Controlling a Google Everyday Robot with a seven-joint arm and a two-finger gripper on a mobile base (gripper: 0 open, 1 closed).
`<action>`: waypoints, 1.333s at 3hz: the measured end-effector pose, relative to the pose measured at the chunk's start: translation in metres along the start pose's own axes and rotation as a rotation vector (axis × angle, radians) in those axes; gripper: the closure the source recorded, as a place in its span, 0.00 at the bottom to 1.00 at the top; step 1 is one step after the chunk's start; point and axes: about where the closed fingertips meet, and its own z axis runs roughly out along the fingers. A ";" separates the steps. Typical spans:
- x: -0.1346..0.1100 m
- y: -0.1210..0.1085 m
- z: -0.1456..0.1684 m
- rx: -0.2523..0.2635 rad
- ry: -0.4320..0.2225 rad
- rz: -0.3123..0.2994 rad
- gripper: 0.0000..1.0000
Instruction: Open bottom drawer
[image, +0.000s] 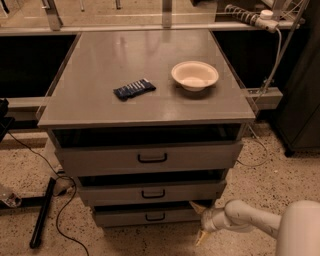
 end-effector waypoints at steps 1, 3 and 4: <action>0.009 -0.001 0.021 -0.020 -0.003 0.017 0.00; 0.014 -0.019 0.039 -0.012 -0.013 0.024 0.00; 0.029 -0.023 0.055 0.003 0.002 0.050 0.00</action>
Offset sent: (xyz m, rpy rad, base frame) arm 0.0322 0.0095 -0.0412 0.0140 0.0415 -0.0126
